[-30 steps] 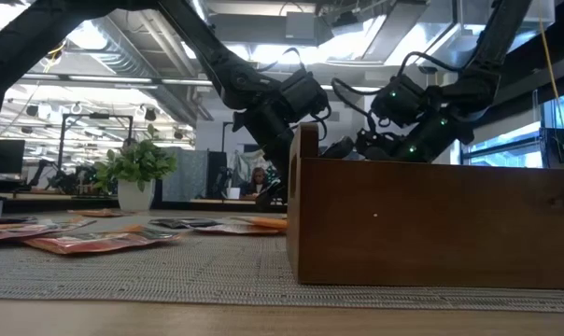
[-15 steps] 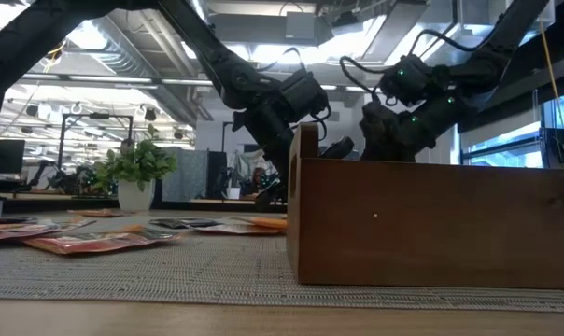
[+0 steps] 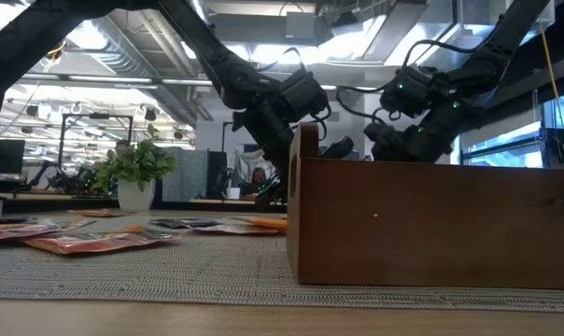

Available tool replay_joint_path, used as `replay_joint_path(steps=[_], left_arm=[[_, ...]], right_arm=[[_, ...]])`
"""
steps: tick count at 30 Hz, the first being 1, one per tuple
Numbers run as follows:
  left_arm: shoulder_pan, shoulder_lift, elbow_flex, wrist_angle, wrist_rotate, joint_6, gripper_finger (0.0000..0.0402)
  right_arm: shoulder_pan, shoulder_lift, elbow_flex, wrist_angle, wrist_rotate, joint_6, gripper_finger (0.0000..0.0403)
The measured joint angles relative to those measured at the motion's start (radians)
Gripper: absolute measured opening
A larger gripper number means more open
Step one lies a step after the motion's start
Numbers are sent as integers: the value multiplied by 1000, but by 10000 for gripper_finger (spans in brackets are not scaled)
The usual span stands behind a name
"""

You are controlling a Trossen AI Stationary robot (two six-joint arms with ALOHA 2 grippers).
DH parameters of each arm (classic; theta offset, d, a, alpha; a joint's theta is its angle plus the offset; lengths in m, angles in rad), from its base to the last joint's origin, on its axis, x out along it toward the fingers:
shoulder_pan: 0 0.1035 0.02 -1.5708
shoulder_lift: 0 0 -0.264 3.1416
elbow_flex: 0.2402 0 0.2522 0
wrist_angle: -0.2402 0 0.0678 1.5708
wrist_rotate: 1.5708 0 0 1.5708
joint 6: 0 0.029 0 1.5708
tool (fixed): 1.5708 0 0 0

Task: Pick & Place Tea
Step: Put the yellow tea bag into the middle compartment of the wooden organizer

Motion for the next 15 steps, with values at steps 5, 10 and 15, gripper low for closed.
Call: replay_joint_path(steps=[5,10,15], left_arm=[[0,0,0,1,12,0,123],[0,0,0,3,14,0,123],[0,1,0,3,16,0,123]], right_arm=[[2,39,0,12,39,54,215],[2,82,3,48,7,94,215],[2,91,3,63,-4,96,215]])
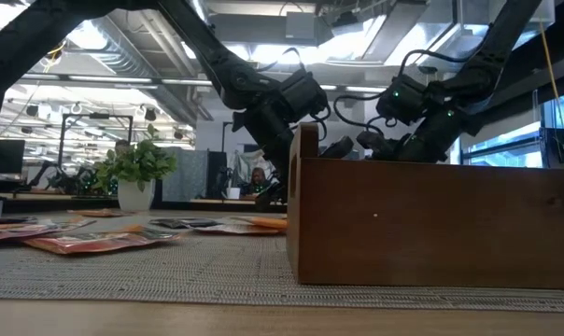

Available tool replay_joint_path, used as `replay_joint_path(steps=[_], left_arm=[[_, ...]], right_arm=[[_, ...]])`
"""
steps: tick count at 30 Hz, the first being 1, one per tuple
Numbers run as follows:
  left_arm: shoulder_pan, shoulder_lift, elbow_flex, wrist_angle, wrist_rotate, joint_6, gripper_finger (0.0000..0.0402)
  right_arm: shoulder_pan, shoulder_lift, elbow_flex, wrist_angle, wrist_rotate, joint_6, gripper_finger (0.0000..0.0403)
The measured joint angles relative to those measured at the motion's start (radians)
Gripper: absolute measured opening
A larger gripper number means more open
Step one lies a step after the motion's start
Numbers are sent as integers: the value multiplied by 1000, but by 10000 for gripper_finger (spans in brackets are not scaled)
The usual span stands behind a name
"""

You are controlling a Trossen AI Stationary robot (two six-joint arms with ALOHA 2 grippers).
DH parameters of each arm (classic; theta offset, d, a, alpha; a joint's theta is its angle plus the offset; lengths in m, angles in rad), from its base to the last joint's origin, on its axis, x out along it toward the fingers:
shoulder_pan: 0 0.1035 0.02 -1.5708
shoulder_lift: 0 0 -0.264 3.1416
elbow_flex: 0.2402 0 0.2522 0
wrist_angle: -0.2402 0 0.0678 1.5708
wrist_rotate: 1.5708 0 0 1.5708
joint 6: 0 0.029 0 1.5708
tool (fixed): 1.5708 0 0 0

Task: Pick & Place Tea
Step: Put the yellow tea bag into the middle compartment of the wooden organizer

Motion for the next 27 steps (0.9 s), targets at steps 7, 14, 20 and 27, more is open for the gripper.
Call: replay_joint_path(steps=[7,14,20,27], left_arm=[[0,0,0,0,2,0,123],[0,0,0,1,3,0,123],[0,0,0,1,3,0,123],[0,1,0,2,3,0,123]], right_arm=[[-2,3,-2,16,-5,5,208],[-3,5,-2,18,-7,-2,181],[-3,5,-3,18,-4,-3,142],[-2,6,-4,22,16,-3,82]])
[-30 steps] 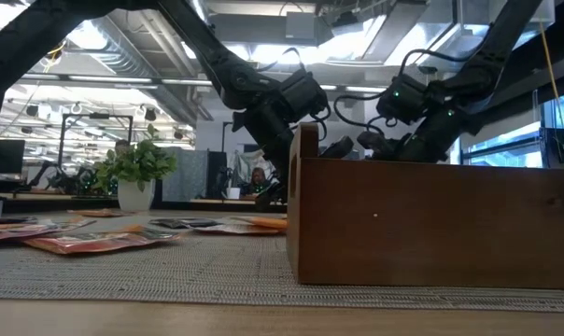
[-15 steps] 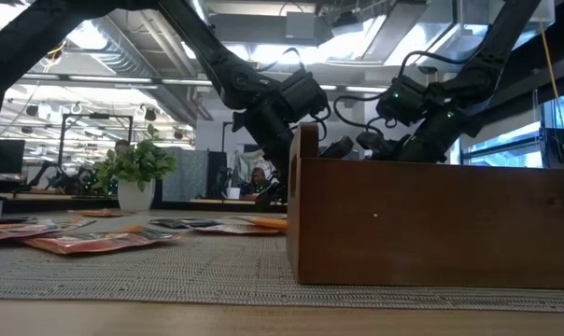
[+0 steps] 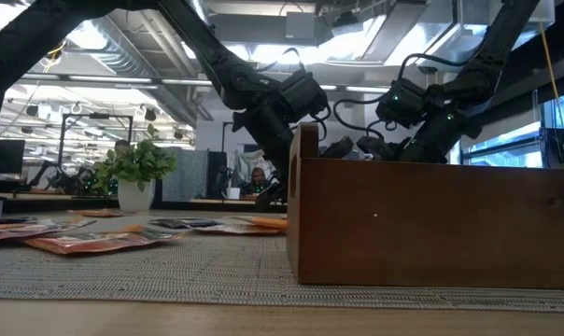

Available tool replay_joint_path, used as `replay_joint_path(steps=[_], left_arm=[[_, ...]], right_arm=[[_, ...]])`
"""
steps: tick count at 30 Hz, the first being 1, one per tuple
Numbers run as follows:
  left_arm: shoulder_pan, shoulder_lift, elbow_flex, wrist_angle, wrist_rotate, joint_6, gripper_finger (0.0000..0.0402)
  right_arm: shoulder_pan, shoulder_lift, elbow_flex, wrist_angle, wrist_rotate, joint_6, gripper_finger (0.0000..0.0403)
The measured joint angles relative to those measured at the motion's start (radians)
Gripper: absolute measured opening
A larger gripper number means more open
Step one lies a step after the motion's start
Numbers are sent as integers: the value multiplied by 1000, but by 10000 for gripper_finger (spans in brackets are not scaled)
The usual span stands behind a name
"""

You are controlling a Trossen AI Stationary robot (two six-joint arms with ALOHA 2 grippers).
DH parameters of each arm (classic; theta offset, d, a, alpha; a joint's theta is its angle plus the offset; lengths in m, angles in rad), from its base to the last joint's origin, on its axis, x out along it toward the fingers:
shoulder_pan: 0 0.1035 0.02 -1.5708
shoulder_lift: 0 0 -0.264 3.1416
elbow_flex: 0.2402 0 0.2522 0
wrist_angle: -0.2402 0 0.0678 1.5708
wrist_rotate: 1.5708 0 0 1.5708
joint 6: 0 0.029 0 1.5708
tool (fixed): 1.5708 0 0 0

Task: Pick & Place Tea
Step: Put the yellow tea bag into the middle compartment of the wooden organizer

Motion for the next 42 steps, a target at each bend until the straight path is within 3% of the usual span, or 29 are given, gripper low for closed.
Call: replay_joint_path(steps=[16,32,36,42], left_arm=[[2,-16,-3,-8,18,54,123],[39,-288,-3,-22,12,269,123],[39,-365,-2,-77,34,329,123],[23,-490,0,-261,56,416,123]], right_arm=[[2,-20,-2,2,-3,-105,6],[0,-319,-1,-23,-23,-270,2],[28,-438,78,-205,-56,-352,2],[148,-494,397,-722,99,-545,1]])
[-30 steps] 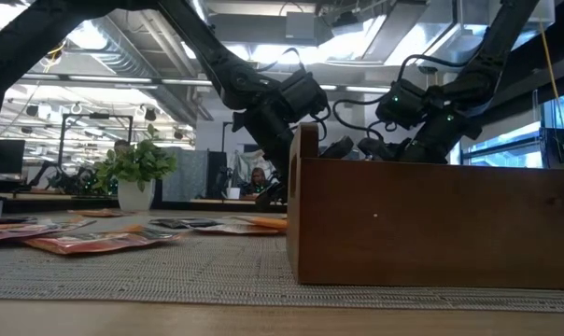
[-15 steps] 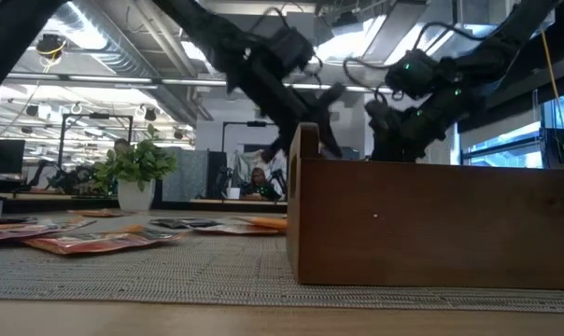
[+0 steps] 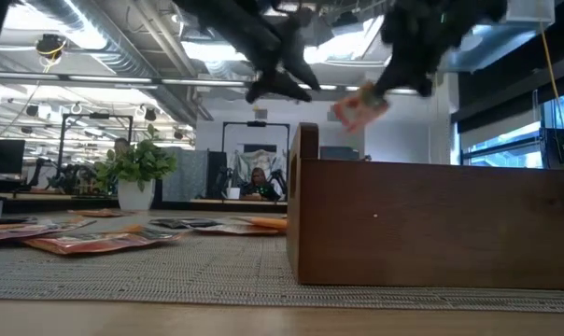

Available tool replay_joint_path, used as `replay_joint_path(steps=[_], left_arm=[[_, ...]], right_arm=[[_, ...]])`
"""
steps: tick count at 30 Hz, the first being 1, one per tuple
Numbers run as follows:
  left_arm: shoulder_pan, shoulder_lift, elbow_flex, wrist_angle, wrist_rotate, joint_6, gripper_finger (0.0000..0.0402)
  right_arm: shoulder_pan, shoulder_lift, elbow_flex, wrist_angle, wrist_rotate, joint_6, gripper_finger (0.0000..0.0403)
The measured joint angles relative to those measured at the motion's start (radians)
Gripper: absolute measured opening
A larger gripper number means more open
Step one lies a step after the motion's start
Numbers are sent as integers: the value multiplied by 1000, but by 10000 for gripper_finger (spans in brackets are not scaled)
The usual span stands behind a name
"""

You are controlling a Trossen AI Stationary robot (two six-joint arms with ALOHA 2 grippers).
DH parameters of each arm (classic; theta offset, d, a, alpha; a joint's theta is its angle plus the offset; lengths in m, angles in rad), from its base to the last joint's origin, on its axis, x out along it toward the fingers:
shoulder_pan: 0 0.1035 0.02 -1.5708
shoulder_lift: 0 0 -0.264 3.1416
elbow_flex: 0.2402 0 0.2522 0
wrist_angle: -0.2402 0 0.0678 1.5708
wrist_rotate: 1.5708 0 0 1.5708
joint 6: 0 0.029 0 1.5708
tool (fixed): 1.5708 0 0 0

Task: Pick & Place Tea
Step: Put the yellow tea bag into the middle compartment of the wooden organizer

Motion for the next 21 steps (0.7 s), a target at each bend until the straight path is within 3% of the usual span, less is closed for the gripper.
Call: replay_joint_path(steps=[8,15,21], left_arm=[[-47,-91,0,-236,-2,22,123],[-111,-88,0,-266,-1,20,123],[-174,-86,0,-269,-13,-82,123]], right_arm=[[239,67,339,-420,114,36,0],[430,214,539,-576,122,77,0],[544,398,705,-768,106,61,0]])
